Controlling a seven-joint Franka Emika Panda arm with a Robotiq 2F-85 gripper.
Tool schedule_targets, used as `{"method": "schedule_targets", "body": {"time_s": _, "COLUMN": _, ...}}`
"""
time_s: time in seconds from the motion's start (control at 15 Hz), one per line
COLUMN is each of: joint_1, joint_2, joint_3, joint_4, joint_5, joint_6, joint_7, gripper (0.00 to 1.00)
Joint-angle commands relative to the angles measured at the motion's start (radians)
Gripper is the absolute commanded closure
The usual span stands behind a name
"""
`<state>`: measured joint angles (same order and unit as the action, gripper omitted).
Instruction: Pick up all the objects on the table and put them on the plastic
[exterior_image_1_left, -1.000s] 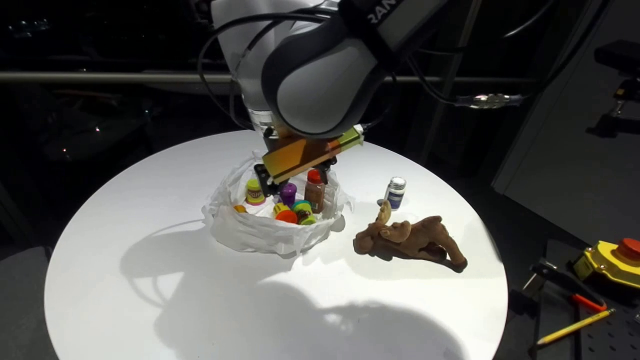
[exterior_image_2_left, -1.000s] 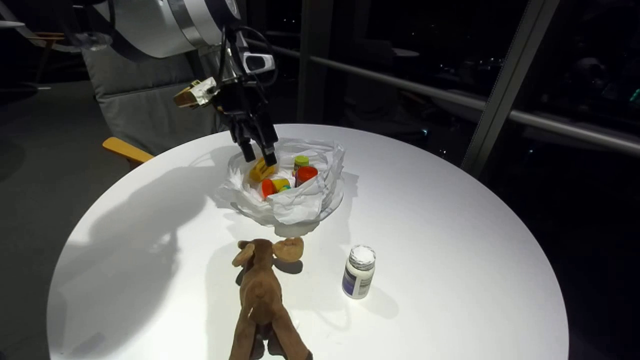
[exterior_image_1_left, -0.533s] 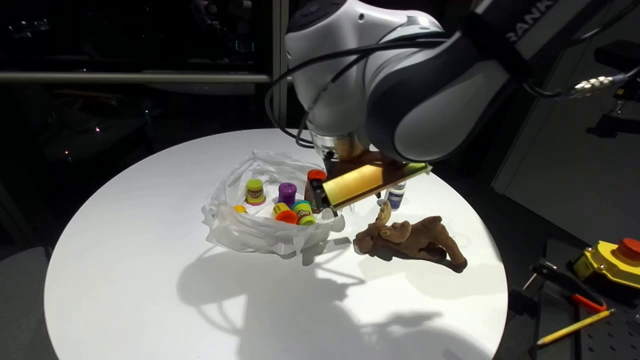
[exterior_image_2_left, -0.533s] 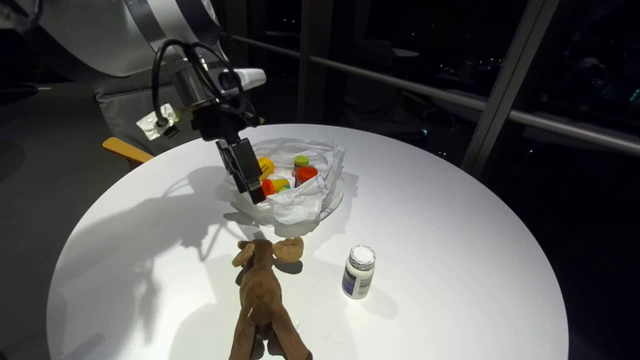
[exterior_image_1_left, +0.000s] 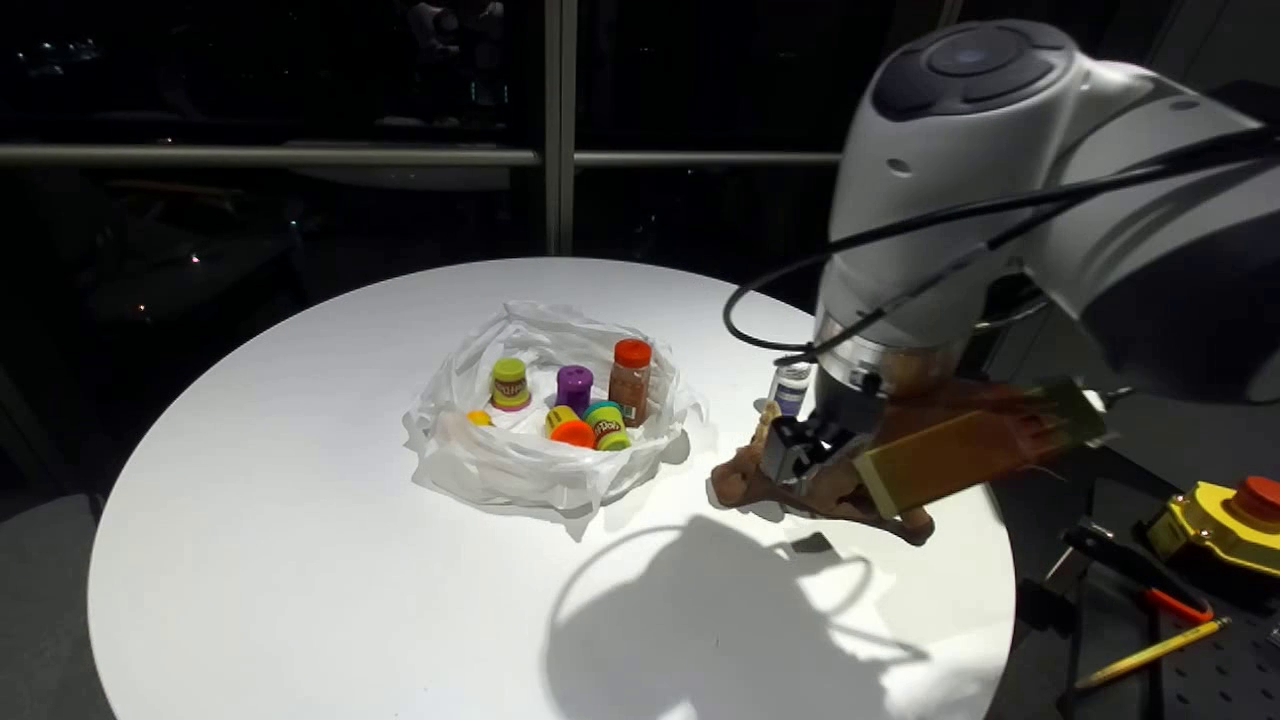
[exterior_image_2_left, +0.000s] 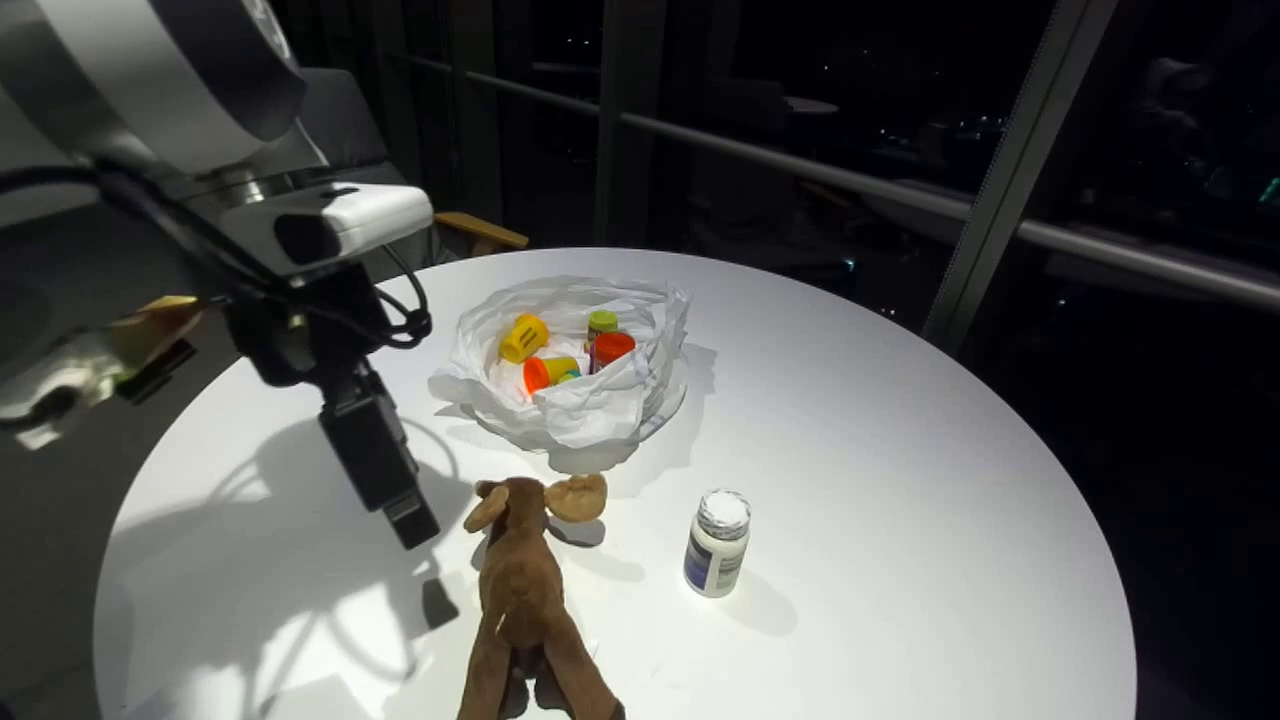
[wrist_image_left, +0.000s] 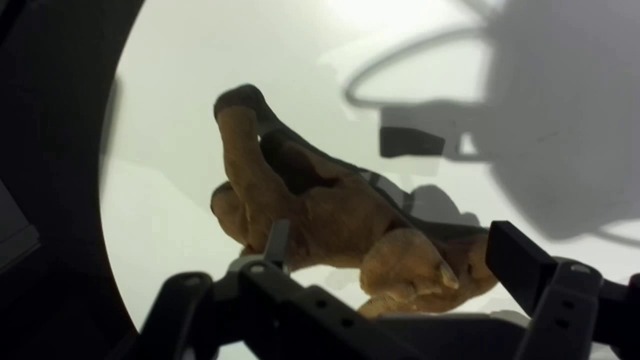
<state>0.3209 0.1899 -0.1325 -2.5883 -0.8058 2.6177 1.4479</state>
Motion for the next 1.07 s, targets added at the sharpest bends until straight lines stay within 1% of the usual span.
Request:
{"method": "schedule_targets", "body": {"time_s": 0.0, "joint_1": -0.066, "joint_2": -0.021, "joint_3": 0.066, "joint_4": -0.026, "joint_5": -0.011, "joint_6": -0.007, "joint_7": 0.011, "gripper": 0.00}}
{"method": "schedule_targets", "body": {"time_s": 0.13, "joint_1": -0.078, "joint_2": -0.020, "joint_3": 0.079, "joint_4": -0.024, "joint_5": -0.010, "joint_6": -0.007, "joint_7": 0.010, "gripper": 0.00}}
{"method": "schedule_targets", "body": {"time_s": 0.53, "joint_1": -0.080, "joint_2": 0.001, "joint_3": 0.079, "joint_4": -0.006, "joint_5": -0.010, "joint_6": -0.007, "joint_7": 0.010, "gripper": 0.00}}
{"method": "schedule_targets", "body": {"time_s": 0.67, "joint_1": -0.096, "joint_2": -0.034, "joint_3": 0.084, "joint_4": -0.004, "joint_5": 0.012, "joint_6": -0.058, "joint_7": -0.072, "gripper": 0.00}}
{"method": "schedule_targets", "body": {"time_s": 0.8, "joint_1": -0.132, "joint_2": -0.084, "joint_3": 0.099, "joint_4": -0.013, "joint_5": 0.039, "joint_6": -0.095, "joint_7": -0.219, "gripper": 0.00}}
{"method": "schedule_targets", "body": {"time_s": 0.87, "joint_1": -0.120, "joint_2": -0.098, "joint_3": 0.072, "joint_4": -0.011, "joint_5": 0.055, "joint_6": -0.097, "joint_7": -0.295, "gripper": 0.00}}
{"method": "schedule_targets", "body": {"time_s": 1.0, "joint_1": -0.146, "joint_2": -0.134, "joint_3": 0.060, "joint_4": -0.002, "joint_5": 0.058, "joint_6": -0.080, "joint_7": -0.413, "gripper": 0.00}}
